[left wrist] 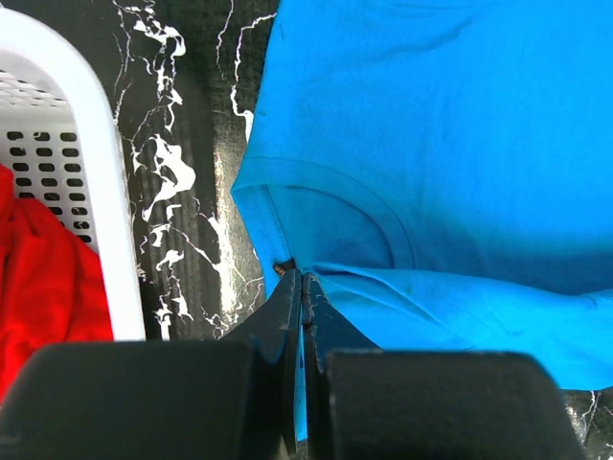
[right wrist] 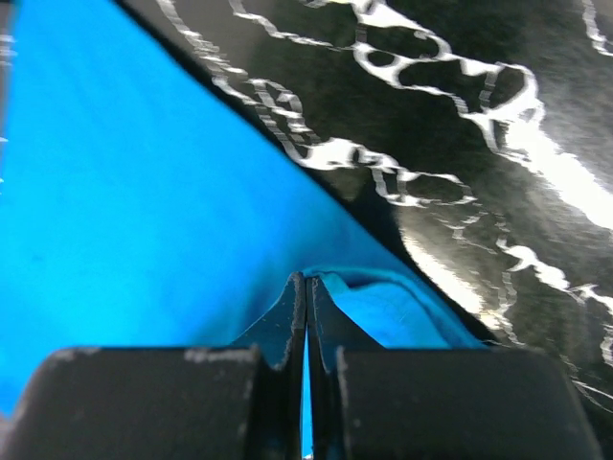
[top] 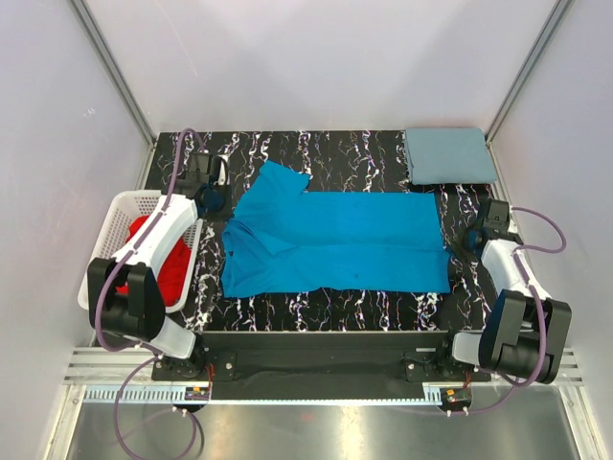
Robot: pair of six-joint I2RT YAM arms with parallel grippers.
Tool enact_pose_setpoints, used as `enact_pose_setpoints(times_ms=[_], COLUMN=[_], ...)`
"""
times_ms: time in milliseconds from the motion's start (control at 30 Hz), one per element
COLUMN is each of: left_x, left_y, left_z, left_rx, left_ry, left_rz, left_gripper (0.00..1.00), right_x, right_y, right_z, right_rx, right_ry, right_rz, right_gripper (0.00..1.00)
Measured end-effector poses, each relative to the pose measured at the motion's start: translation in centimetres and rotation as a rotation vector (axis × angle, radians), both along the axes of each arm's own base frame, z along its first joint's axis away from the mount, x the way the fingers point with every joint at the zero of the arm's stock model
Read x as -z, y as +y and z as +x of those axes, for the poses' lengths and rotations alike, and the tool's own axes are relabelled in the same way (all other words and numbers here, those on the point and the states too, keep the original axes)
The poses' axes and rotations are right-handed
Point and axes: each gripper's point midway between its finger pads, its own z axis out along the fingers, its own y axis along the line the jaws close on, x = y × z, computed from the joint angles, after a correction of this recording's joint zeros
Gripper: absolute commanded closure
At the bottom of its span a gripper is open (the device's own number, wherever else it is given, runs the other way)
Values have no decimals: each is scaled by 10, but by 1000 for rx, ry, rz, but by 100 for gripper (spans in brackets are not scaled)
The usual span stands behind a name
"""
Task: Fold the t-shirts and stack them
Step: Fold the tshirt
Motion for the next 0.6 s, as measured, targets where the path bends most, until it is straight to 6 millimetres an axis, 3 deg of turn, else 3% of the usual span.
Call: enact_pose_setpoints(times_ms=[167,433,600], left_x=[0,24,37], left_y=[0,4,4], left_z=[-1,4,10], left_rx=[-5,-17,-21], left_ry=[1,73,108], left_rz=[0,36,49], left_gripper=[100,100,100], right_x=[-10,19,22], right_y=[8,14,12], right_z=[14,23,36], right_rx=[-21,-37,-47], right_ry=[-69,9,10], right_rz=[49,112,117], right_gripper=[100,100,100])
